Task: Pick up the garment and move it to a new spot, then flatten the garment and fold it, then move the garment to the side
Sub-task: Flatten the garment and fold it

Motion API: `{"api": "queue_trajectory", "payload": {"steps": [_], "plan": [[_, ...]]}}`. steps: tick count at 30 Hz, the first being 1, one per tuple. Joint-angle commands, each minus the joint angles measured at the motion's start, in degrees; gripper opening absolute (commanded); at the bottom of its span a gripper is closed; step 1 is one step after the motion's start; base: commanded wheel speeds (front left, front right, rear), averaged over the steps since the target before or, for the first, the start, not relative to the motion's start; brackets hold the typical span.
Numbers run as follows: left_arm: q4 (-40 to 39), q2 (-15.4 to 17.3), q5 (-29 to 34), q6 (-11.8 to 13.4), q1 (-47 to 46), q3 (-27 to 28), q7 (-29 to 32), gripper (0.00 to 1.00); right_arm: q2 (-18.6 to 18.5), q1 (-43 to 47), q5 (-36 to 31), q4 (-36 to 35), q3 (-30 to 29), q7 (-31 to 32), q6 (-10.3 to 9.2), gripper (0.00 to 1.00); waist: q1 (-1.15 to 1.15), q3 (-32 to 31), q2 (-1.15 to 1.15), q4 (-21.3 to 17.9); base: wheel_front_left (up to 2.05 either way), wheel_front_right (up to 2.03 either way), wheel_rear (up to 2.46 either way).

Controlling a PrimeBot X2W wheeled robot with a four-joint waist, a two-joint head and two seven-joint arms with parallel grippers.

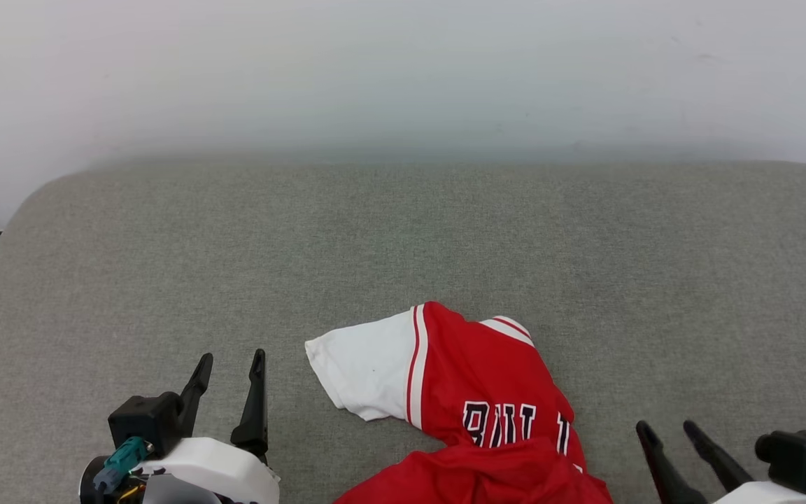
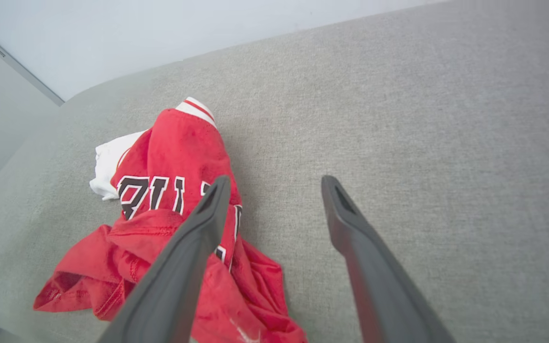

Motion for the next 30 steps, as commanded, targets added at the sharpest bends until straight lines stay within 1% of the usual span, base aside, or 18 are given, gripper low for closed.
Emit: {"api": "queue_trajectory", "payload": {"steps": [1,3,5,10,15,21,25,26,30], "plan": [[-0.28,0.26,-0.04,0.33,0.62,0.12,0.14,1.00,0.38,-1.86,-0.73,0.75,-1.44,-1.63,-0.04,1.00,0.01,0.00,0.00,-0.04,0.00,0.00,0.00],[-0.46,0.32,-0.08,0.43,0.50,0.13,0.18,1.00,0.48,-2.90,-0.88,1.62,-2.17,-1.55,-0.04,1.00,0.01,0.23,0.00,0.00,0.00,0.00,0.00],[-0.67,0.38,-0.01,0.37,-0.16,0.13,0.22,1.00,-0.56,-4.45,-1.46,2.72,-2.29,-0.44,-0.04,1.00,0.01,0.88,0.00,0.23,0.00,0.00,0.00],[-0.71,0.01,0.20,-0.19,-1.75,-0.12,0.00,1.00,-3.29,-8.86,-0.88,5.24,0.48,6.78,-0.04,1.00,0.01,2.99,0.00,1.62,0.00,0.00,0.00],[-0.18,-0.64,0.30,-0.75,-3.31,-0.38,-0.32,1.00,-6.62,-14.81,1.41,6.82,6.01,13.48,-0.04,1.00,0.01,5.72,0.00,3.69,0.00,0.00,0.00],[0.66,-1.57,0.42,-1.66,-5.28,-0.51,-1.02,1.00,-10.38,-22.23,3.14,9.98,12.08,18.16,-0.04,1.00,0.01,8.89,0.00,6.12,0.00,0.00,0.00],[1.33,-2.00,0.42,-2.22,-6.27,-0.45,-1.47,1.00,-12.17,-26.00,5.02,14.09,16.00,20.56,-0.04,1.00,0.01,10.36,0.00,7.17,0.00,0.00,0.00],[1.84,-2.43,0.55,-2.54,-6.75,-0.41,-1.82,1.00,-13.13,-27.65,6.89,17.65,19.33,22.80,-0.04,1.00,0.01,10.99,0.00,7.68,0.00,0.00,0.00],[2.51,-2.99,0.82,-2.76,-7.28,-0.36,-2.13,1.00,-13.34,-27.92,9.38,21.96,23.02,24.74,-0.03,1.00,0.01,11.72,0.00,8.17,0.00,0.00,0.00]]}}
